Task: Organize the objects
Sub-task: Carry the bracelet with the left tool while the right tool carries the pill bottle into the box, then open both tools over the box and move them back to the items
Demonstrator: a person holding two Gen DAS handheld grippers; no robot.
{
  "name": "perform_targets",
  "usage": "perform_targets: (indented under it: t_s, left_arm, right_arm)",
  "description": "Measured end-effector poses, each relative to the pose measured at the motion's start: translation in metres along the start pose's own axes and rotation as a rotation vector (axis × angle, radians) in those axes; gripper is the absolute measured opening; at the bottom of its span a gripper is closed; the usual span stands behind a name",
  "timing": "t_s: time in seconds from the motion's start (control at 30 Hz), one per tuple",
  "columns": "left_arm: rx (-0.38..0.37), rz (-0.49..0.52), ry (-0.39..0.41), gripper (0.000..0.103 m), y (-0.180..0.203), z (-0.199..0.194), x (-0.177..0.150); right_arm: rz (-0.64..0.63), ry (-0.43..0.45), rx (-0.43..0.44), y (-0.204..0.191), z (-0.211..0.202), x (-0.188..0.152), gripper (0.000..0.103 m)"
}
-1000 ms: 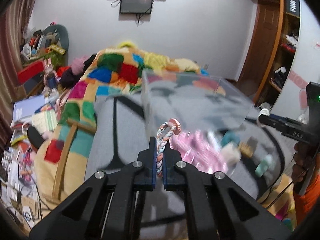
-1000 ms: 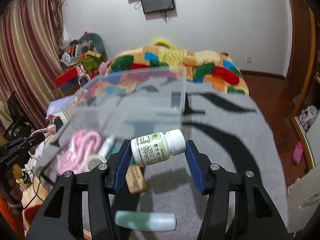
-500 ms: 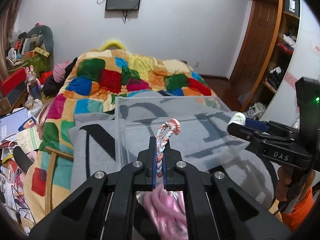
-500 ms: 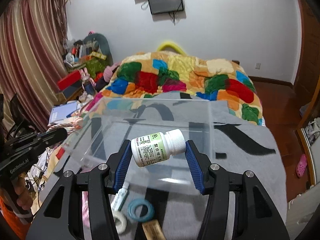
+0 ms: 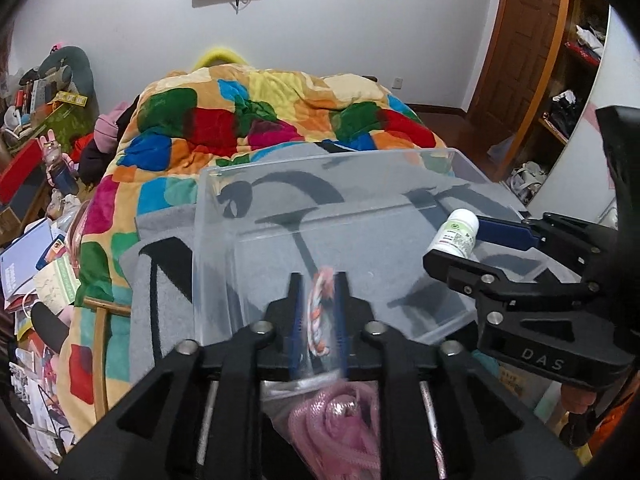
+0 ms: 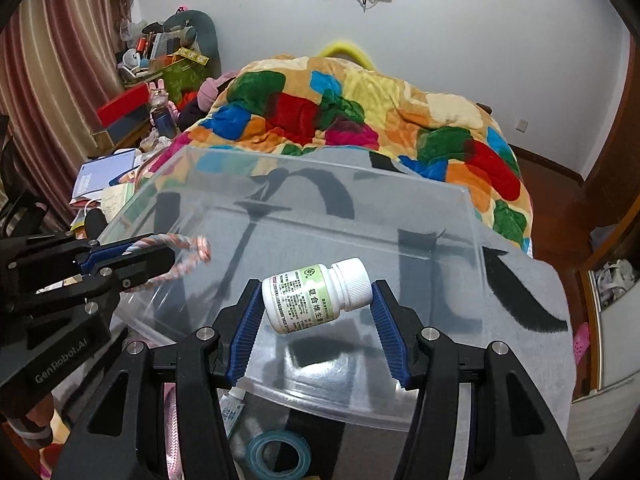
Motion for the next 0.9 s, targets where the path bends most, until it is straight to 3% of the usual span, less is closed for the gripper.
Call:
perform_targets:
  t_s: [0.07,0.2,0.27,0.53,0.7,0.9]
  left_arm:
    - [0.005,-0.001,0.005,0.046,-0.001,-0.003,0.0]
    - [-0.001,0.006,0.035,0.049,0.001,-0.017,0.0]
    - [0.002,0.006,0.056,0.061,0.002,-0.027,-0.001]
    - [0.036,0.027,0.125,0.095,0.01,-0.058,-0.023]
    - [0.026,0.05,0.066,0.097,0.018,-0.044,-0.055]
    - [0.053,0.072,-0.002,0.097,0.027,-0.023,-0.1]
  right_arm:
    - [0.006,-0.003,0.008,0.001,0.0,-0.001,0.051]
    - [0.01,0.005,0.02,0.001,-0.007,-0.003,0.055]
    - [0.011,0.021,0.024,0.0,-0.015,-0.004,0.058]
    - [0.014,0.099,0.017,0.006,-0.059,-0.033,0.068]
    - [0.04,0.114,-0.062,0.019,-0.08,-0.078,0.068]
    - [0.113,0.042,-0.12,0.037,-0.081,-0.134,0.068]
Point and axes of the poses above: each gripper's, at about its wrist camera, not at the fingertips, and z roughly the way its jaws point, y to its right, x to its top, the point moved 4 cm from there along z, roughly the way its jaws point, and after that the axes turned 5 degrees about -y, right-handed, at the moved point
